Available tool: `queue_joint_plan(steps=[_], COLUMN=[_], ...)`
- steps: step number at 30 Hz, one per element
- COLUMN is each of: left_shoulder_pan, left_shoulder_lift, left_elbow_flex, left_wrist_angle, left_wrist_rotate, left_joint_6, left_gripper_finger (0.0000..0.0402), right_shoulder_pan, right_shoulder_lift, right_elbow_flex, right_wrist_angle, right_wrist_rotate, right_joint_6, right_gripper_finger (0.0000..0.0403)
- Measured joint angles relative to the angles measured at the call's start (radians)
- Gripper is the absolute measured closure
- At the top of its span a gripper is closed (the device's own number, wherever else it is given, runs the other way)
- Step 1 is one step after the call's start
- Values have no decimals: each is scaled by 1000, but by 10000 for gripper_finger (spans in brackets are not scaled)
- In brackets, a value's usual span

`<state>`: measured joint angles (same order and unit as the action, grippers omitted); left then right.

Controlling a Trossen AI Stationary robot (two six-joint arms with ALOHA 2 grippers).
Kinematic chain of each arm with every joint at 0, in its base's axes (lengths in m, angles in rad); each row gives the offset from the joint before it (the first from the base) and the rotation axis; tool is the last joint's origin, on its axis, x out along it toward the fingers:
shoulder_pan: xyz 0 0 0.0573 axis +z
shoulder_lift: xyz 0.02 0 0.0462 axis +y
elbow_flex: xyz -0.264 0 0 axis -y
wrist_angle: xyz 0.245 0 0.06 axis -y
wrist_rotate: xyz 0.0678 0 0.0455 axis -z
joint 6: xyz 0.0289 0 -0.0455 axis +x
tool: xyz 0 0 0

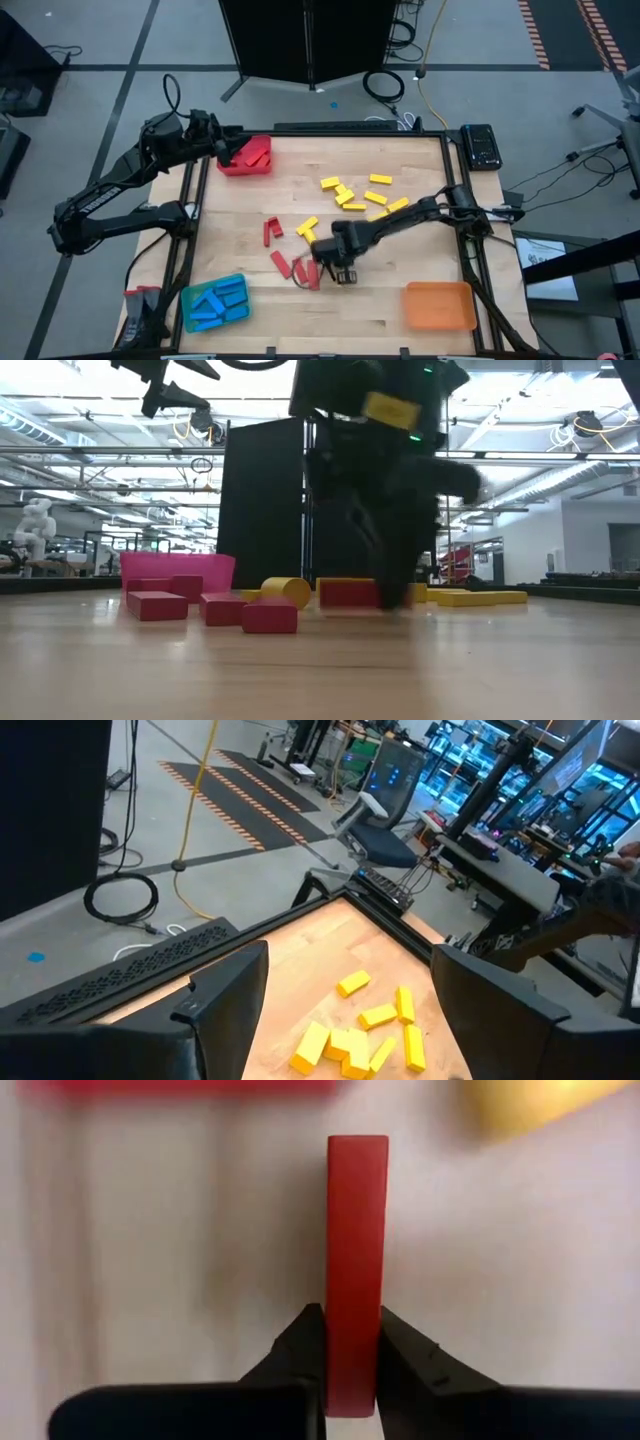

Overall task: Sort blocks
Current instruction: Put the red block into the red bin

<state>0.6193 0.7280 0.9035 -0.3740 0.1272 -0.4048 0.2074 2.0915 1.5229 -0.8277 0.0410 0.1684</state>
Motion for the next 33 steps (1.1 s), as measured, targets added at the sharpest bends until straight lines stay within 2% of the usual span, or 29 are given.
queue_joint_plan(steps=[3,7,14,21,27,33], left_shoulder_pan=[0,0,-24,-73,-124,-183], left_shoulder_lift=[0,0,19,55,118,176], left_elbow_flex=[0,0,0,0,0,0], left_wrist_angle=[0,31,279,532,742,816], left_wrist_rotate=[1,15,83,165,247,251], left_joint_6=[2,0,-6,-5,13,140], left_gripper_finger=[116,116,116,116,116,116], right_shoulder_pan=[-53,-125,-243,-308,-333,-340], right_shoulder_lift=[-72,-174,-312,-323,-318,-311], right_elbow_flex=[70,160,285,409,410,414], right_wrist_angle=[14,73,365,495,532,565], right_wrist_rotate=[81,123,149,136,106,85], right_joint_6=[11,15,-59,-150,-154,-147], right_gripper_finger=[366,366,366,366,366,366])
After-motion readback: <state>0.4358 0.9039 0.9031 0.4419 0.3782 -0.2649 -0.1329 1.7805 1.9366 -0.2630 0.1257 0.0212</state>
